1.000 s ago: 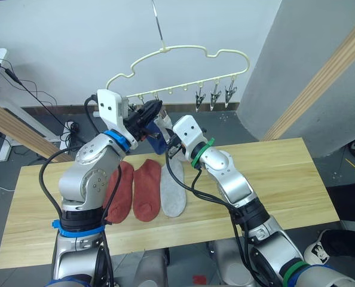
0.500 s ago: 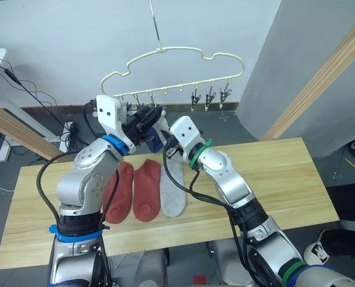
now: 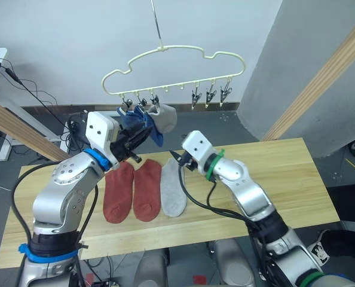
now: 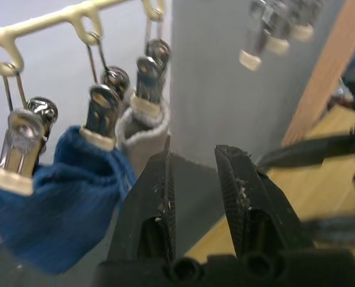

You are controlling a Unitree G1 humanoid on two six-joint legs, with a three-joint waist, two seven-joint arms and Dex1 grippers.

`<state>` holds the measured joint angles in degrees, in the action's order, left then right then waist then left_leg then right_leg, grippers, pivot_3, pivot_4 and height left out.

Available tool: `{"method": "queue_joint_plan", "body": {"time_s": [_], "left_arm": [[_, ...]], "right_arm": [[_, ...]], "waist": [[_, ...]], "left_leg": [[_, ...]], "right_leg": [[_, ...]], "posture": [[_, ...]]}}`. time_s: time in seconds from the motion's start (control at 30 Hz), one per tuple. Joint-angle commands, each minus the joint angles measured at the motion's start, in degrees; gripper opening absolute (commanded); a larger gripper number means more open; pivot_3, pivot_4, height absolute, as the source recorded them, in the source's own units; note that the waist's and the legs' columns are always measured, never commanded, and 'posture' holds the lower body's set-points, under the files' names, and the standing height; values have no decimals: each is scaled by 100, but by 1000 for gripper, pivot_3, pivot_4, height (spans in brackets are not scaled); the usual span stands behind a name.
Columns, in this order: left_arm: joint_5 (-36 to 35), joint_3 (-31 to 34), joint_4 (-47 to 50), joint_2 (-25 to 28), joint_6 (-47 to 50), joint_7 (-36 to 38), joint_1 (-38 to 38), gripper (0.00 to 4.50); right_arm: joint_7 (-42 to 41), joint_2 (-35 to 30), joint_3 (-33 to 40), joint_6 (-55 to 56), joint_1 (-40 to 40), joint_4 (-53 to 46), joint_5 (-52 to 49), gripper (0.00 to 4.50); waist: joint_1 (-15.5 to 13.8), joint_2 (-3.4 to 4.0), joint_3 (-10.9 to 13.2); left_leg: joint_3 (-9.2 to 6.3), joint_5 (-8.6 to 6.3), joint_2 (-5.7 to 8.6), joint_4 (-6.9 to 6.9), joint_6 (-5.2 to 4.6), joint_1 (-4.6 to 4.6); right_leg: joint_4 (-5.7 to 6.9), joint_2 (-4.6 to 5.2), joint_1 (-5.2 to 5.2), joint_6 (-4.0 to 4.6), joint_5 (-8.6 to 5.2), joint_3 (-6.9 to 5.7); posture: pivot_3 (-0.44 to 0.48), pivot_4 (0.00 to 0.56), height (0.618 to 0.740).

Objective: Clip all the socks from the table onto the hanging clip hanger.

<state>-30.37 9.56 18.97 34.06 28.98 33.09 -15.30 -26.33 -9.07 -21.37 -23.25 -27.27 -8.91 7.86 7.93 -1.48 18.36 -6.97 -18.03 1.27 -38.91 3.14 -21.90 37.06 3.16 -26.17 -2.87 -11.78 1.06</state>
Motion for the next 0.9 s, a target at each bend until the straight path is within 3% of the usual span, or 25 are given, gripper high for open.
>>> {"method": "queue_joint_plan", "body": {"time_s": [0.03, 0.2, 0.33, 0.6, 0.73, 0.9], "left_arm": [[45, 113, 365, 223, -301, 345, 87, 1212], [-194, 224, 605, 618, -259, 872, 154, 1212], [-462, 247, 659, 869, -72, 1167, -22, 1212], [-415, -19, 729, 696, -53, 1063, -410, 1212], [-332, -101, 726, 649, -113, 1039, -411, 1212], [-239, -176, 726, 602, -166, 1010, -413, 1212]], "right_arm": [[76, -93, 172, -97, 111, -932, 47, 2919], [75, -45, 644, -641, 94, -1748, -380, 2919], [609, 371, 1072, -938, -320, -1864, -444, 2919], [844, 648, 1204, -1208, -709, -1543, -634, 2919], [990, 756, 1282, -1405, -770, -1448, -713, 2050], [1109, 773, 1278, -1509, -802, -1428, -757, 2050]], "waist": [[-1, 0, 0], [0, 0, 0], [-1, 0, 0], [-8, 0, 0], [-7, 0, 0], [-6, 0, 0]], "left_leg": [[0, 0, 0, 0, 0, 0], [-1, 0, -3, -1, 0, 3], [0, 0, -4, -1, -1, 4], [0, 0, 0, 0, -1, -1], [1, 0, -1, 2, -1, -1], [0, 0, -1, 2, -2, 0]], "right_leg": [[1, 0, 0, 0, 0, -1], [5, -4, 1, 0, 0, -4], [7, -4, 0, 1, 1, -3], [-1, 0, 1, 4, 3, -4], [-1, 0, -2, 4, 3, -4], [4, -1, -2, 5, 3, -4]], "posture": [[-212, 325, 731], [-199, 322, 731], [-194, 321, 731], [-190, 323, 731], [-190, 323, 731], [-192, 325, 731]]}}
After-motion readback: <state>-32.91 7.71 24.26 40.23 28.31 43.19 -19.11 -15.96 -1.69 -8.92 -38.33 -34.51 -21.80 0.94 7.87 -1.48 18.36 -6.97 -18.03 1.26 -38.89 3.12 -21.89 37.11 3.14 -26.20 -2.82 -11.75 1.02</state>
